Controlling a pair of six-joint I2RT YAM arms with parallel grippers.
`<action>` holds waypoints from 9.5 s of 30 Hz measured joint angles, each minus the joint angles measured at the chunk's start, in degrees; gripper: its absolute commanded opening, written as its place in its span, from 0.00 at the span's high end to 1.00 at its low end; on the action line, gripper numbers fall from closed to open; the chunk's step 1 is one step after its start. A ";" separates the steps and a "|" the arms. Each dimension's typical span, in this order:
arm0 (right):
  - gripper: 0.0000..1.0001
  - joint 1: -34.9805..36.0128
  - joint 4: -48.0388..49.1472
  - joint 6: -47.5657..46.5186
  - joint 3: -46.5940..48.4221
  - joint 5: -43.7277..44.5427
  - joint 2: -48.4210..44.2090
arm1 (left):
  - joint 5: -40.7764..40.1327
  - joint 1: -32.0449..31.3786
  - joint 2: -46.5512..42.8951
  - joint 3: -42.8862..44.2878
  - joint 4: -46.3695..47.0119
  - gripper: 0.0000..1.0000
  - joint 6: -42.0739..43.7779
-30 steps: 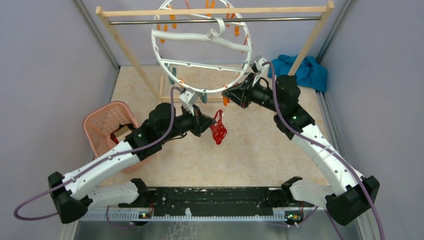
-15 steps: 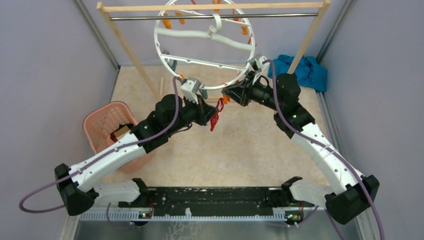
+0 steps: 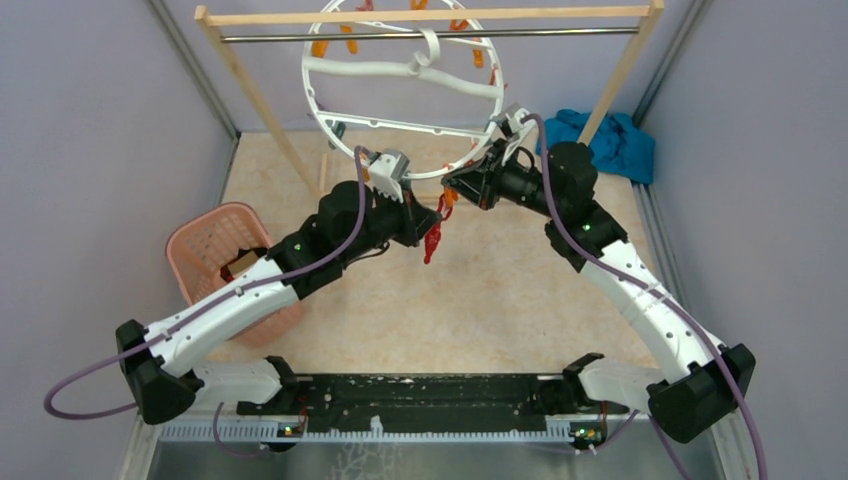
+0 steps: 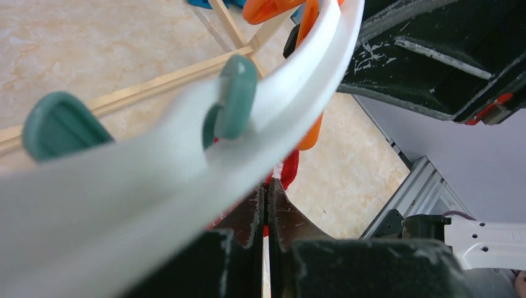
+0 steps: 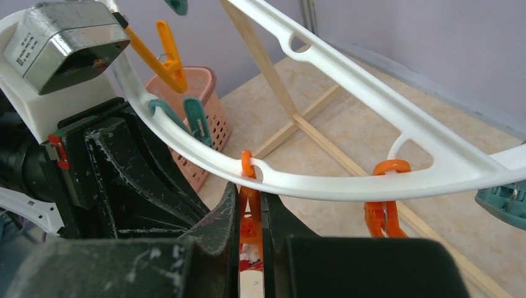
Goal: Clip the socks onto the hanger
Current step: Clamp the sock onto the hanger, then open the clamp at the hanger.
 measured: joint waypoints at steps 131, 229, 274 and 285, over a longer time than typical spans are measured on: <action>0.53 0.24 -11.45 4.94 -10.54 27.96 -16.04 | -6.47 -14.38 -9.22 -15.61 10.73 0.06 1.18; 0.53 -1.16 -17.07 5.84 -0.66 29.49 -17.07 | 13.77 6.08 18.80 -7.82 68.30 0.04 21.88; 0.53 -1.16 -17.00 5.79 -0.66 27.91 -16.94 | 12.61 6.08 21.35 -5.97 72.37 0.94 19.93; 0.36 -0.74 -16.81 4.94 8.59 20.57 -8.41 | 14.14 6.19 17.55 -6.29 66.20 1.00 18.86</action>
